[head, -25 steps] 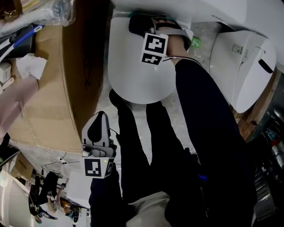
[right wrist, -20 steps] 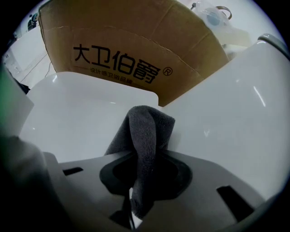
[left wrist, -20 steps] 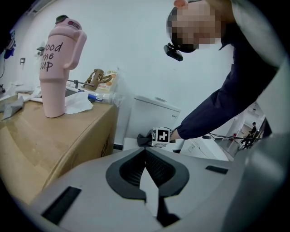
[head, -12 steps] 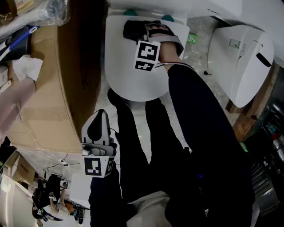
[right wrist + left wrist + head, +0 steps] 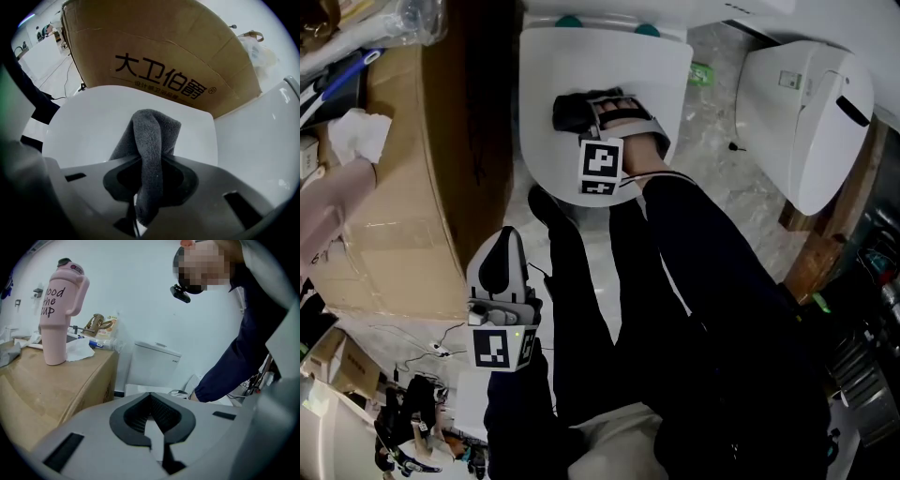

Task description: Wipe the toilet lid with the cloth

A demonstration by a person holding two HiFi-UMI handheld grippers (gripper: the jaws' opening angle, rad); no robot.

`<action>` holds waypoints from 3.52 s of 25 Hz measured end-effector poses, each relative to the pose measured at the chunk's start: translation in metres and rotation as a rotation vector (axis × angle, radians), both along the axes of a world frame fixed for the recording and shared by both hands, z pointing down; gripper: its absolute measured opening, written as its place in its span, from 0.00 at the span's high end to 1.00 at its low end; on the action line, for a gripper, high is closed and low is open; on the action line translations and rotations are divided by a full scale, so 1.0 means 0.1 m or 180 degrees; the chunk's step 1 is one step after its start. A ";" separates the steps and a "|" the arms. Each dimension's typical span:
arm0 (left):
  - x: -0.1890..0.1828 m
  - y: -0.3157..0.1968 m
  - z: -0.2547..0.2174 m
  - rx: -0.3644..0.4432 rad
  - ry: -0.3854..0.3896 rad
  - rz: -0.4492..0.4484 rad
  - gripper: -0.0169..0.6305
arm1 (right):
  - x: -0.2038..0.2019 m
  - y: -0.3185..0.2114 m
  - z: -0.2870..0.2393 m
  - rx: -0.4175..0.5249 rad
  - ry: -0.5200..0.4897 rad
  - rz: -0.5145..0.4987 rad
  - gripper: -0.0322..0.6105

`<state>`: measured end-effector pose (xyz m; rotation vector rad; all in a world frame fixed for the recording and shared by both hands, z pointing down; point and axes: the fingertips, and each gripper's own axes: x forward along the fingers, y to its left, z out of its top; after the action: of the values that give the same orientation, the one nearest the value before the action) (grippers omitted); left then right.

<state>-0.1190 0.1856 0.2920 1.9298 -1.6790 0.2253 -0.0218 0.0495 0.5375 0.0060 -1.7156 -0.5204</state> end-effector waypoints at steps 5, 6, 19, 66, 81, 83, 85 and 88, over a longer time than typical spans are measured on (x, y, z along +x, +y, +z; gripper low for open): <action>0.01 0.08 -0.01 0.0026 -0.0012 0.0072 0.95 | 0.07 0.48 0.05 -0.0157 0.0019 0.0093 0.84; 0.02 0.08 -0.03 0.0052 0.0001 0.0073 0.95 | 0.08 0.58 0.05 -0.0183 0.0026 0.0096 0.84; 0.03 0.29 -0.06 0.0051 -0.0019 0.0103 0.95 | 0.26 1.58 0.11 -0.0573 0.0108 0.0132 0.84; -0.08 0.30 0.04 -0.0004 0.0297 0.0115 0.95 | -1.14 -1.49 -0.40 0.0533 -0.0146 0.0109 0.84; -0.24 0.35 0.08 -0.0049 0.0320 0.0117 0.95 | -1.11 -0.95 -0.11 0.0488 0.0094 0.0000 0.84; -0.26 0.36 0.07 -0.0052 0.0315 0.0111 0.95 | -1.09 -0.76 -0.08 0.0420 0.0086 -0.0020 0.84; -0.28 0.35 0.05 -0.0055 0.0304 0.0097 0.95 | -1.05 -0.55 -0.05 0.0392 0.0084 -0.0070 0.84; -0.31 0.35 0.02 -0.0028 0.0283 0.0102 0.95 | -1.01 -0.28 -0.01 0.0341 0.0076 -0.0088 0.84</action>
<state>-0.1503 0.2205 0.2943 1.9327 -1.5881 0.1565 -0.1229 0.0218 0.5363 0.0528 -1.6648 -0.6301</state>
